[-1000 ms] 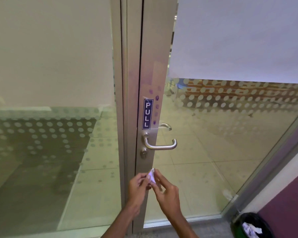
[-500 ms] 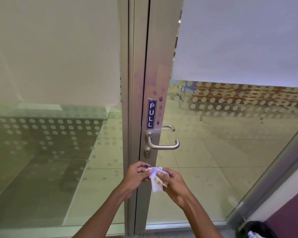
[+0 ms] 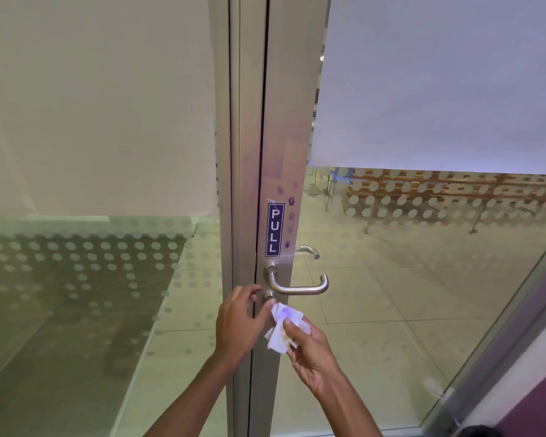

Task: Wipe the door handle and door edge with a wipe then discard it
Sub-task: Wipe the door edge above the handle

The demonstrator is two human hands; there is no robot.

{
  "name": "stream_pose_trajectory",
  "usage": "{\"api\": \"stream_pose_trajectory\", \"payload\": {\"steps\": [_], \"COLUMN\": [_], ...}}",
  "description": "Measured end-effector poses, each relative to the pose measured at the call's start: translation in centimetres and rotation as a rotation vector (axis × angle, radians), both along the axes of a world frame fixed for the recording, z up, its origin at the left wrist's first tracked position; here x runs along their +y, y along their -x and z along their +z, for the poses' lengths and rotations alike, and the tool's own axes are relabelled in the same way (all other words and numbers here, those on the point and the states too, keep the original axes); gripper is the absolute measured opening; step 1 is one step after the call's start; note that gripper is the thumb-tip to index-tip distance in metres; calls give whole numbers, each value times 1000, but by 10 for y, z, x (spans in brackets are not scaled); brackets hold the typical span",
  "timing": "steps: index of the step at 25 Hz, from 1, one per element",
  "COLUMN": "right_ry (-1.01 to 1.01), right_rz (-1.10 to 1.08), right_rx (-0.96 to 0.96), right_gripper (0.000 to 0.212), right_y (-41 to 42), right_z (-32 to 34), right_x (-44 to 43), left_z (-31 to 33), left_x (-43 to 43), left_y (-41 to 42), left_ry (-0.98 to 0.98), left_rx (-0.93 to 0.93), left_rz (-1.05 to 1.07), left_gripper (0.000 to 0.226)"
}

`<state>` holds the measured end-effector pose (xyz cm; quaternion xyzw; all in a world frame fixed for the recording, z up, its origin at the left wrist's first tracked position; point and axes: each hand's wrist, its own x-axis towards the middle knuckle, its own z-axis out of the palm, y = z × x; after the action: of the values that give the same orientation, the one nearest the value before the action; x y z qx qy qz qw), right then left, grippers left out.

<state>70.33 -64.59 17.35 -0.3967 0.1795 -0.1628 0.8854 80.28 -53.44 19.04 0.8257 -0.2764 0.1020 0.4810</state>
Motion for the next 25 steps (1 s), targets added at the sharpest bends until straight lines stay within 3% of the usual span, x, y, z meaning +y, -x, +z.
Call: {"api": "stream_pose_trajectory", "payload": {"steps": [2,4,8,11,14,19,23,25], "right_ry": [63,273,694,1059,1434,1800,1946,1992], "right_rz": [-104,-252,-567,-758,-879,-898,-757,-695], "right_rx": [-33,-34,-81,-207,-221,-112,-12,49], "right_gripper": [29,28,33,62,75,75,59,61], "right_y": [-11,-25,-54,-74,-95,-119,-126,-124], "right_z": [19,46,105,135,155,148,113,95], "right_x": [-4,-9,-16,-27,-42,-66,-66,-63], "left_z": [24,54,120,152,156,150,149,148], "left_x": [-6,-15,-31,-37,-41,-46,-48,-48], "left_y": [-16,-38,-86,-112,-124,-131,-135,-136], "left_ry": [-37,-44,-81,-186,-276,-255,-227,-214], "left_rx": [-348,-619,-867,-935,-963,-1017,-1048,-1059], "left_rz": [122,181,159,203,273,305,301,296], "left_gripper": [38,49,69,73,74,73,74,74]}}
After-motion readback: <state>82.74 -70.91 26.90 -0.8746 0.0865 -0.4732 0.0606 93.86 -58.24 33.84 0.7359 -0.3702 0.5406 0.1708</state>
